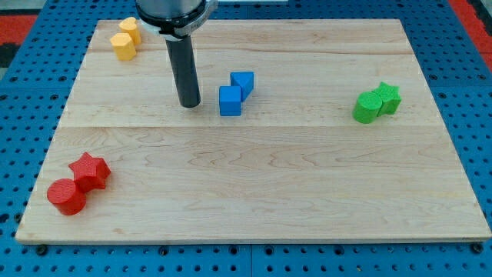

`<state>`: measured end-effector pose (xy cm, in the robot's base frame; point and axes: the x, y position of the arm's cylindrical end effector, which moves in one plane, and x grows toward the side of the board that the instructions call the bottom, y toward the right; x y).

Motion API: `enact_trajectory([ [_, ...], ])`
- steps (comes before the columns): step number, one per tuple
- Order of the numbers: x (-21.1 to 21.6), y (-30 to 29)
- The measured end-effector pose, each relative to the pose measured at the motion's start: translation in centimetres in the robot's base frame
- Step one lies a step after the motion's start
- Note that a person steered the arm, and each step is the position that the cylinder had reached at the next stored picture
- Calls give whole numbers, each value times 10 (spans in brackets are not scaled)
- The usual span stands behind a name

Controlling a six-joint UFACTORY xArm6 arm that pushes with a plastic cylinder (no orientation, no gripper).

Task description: Move both the blue blocks towards the top center of the board

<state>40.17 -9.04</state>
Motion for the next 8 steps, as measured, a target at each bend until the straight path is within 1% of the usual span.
enact_trajectory([
  [2,5,10],
  [3,-2,51],
  [4,-8,64],
  [5,5,64],
  [6,33,73],
  [7,30,79],
  [8,18,102],
])
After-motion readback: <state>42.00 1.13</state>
